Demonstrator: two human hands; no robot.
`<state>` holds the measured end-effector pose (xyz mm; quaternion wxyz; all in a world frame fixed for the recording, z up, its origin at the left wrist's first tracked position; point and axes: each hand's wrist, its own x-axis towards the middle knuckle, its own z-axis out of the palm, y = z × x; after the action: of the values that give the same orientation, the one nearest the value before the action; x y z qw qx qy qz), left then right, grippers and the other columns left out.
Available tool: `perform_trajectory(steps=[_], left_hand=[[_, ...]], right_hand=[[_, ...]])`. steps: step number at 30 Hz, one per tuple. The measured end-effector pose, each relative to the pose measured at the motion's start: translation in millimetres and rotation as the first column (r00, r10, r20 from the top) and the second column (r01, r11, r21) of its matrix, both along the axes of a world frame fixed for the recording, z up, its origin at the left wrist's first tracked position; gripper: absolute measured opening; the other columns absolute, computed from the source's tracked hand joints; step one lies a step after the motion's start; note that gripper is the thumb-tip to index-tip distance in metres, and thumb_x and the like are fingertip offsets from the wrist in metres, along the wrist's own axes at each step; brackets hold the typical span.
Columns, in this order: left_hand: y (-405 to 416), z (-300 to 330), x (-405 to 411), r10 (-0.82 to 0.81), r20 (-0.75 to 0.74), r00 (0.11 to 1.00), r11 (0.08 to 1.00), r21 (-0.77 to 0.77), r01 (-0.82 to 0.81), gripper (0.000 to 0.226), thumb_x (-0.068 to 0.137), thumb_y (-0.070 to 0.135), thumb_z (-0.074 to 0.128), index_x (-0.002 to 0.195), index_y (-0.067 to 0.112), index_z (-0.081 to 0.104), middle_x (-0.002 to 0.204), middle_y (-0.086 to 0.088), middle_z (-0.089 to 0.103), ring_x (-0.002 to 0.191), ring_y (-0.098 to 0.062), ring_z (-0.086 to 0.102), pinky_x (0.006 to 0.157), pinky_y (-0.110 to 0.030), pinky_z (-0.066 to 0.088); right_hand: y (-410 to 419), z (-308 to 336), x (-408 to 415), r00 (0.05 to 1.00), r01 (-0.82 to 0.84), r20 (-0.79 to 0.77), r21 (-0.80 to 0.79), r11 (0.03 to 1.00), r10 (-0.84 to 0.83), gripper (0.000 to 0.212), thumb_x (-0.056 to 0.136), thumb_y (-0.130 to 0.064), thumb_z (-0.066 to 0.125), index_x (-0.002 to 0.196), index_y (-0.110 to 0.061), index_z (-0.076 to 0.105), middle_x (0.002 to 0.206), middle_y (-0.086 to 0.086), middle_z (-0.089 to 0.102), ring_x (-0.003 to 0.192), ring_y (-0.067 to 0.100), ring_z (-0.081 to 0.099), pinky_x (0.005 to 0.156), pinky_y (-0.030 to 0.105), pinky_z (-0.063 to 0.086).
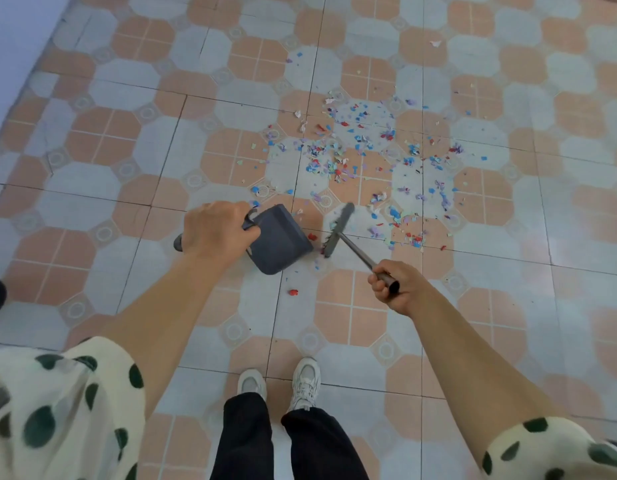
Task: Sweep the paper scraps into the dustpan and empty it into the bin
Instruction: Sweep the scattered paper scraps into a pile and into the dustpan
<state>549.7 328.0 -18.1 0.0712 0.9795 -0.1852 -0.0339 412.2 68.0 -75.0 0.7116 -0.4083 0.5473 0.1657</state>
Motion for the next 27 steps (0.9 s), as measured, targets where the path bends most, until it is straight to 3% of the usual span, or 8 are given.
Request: perform_trajectory(steps=[5, 12, 14, 17, 22, 27], left_hand=[[2.1, 3.1, 13.5, 0.094, -0.001, 0.996, 0.995, -0.032, -0.094, 0.024, 0.085, 0.029, 0.06, 0.084, 0.006, 0.064, 0.083, -0.019, 0.066, 0.078, -0.039, 0.059, 0.064, -0.033, 0.033], [11.5, 16.7, 20.8, 0.146, 0.012, 0.989, 0.986, -0.081, -0.145, 0.029, 0.088, 0.029, 0.057, 0.09, 0.001, 0.066, 0.083, -0.024, 0.065, 0.078, -0.041, 0.058, 0.062, -0.034, 0.032], [16.4, 18.2, 23.7, 0.157, 0.02, 0.987, 0.984, -0.093, -0.155, 0.028, 0.088, 0.028, 0.057, 0.088, 0.0, 0.065, 0.082, -0.024, 0.065, 0.073, -0.039, 0.056, 0.062, -0.034, 0.033], [25.0, 18.1, 25.3, 0.18, 0.022, 0.983, 0.977, -0.123, -0.176, 0.026, 0.086, 0.026, 0.058, 0.083, 0.001, 0.064, 0.077, -0.023, 0.064, 0.064, -0.031, 0.043, 0.062, -0.034, 0.032], [35.3, 14.1, 23.3, 0.212, 0.022, 0.977, 0.968, -0.139, -0.207, 0.027, 0.086, 0.028, 0.06, 0.077, 0.003, 0.062, 0.074, -0.021, 0.063, 0.063, -0.029, 0.042, 0.061, -0.034, 0.03], [42.2, 4.4, 21.6, 0.244, 0.012, 0.97, 0.962, -0.126, -0.241, 0.028, 0.085, 0.029, 0.061, 0.076, 0.002, 0.061, 0.073, -0.021, 0.063, 0.063, -0.031, 0.045, 0.06, -0.034, 0.031]], right_hand=[[-10.4, 21.3, -21.1, 0.973, -0.228, -0.064, -0.097, 0.969, 0.223, 0.02, 0.091, 0.0, 0.043, 0.072, -0.006, 0.045, 0.063, 0.011, 0.045, 0.027, 0.008, 0.038, 0.027, 0.012, 0.027], [-10.0, 34.8, -49.3, 0.889, -0.444, -0.117, 0.017, 0.896, 0.442, 0.006, 0.088, 0.001, 0.046, 0.091, -0.003, 0.05, 0.065, 0.011, 0.049, 0.032, 0.009, 0.039, 0.028, 0.015, 0.029], [-6.5, 37.2, -53.8, 0.84, -0.528, -0.142, 0.009, 0.849, 0.523, 0.025, 0.086, 0.003, 0.047, 0.108, 0.007, 0.057, 0.066, 0.013, 0.052, 0.033, 0.01, 0.039, 0.029, 0.017, 0.03], [1.5, 40.1, -57.1, 0.775, -0.616, -0.149, 0.039, 0.787, 0.614, 0.043, 0.085, 0.007, 0.047, 0.127, 0.016, 0.047, 0.07, 0.015, 0.053, 0.035, 0.01, 0.041, 0.031, 0.018, 0.031], [23.3, 34.4, -50.7, 0.624, -0.751, -0.157, 0.148, 0.643, 0.765, 0.041, 0.088, 0.011, 0.044, 0.127, 0.001, 0.051, 0.072, 0.011, 0.05, 0.041, 0.009, 0.047, 0.036, 0.016, 0.034], [53.9, 2.4, -28.0, 0.47, -0.846, -0.199, 0.178, 0.503, 0.86, 0.043, 0.085, 0.006, 0.045, 0.126, 0.004, 0.056, 0.069, 0.009, 0.047, 0.039, 0.008, 0.041, 0.036, 0.016, 0.03]])
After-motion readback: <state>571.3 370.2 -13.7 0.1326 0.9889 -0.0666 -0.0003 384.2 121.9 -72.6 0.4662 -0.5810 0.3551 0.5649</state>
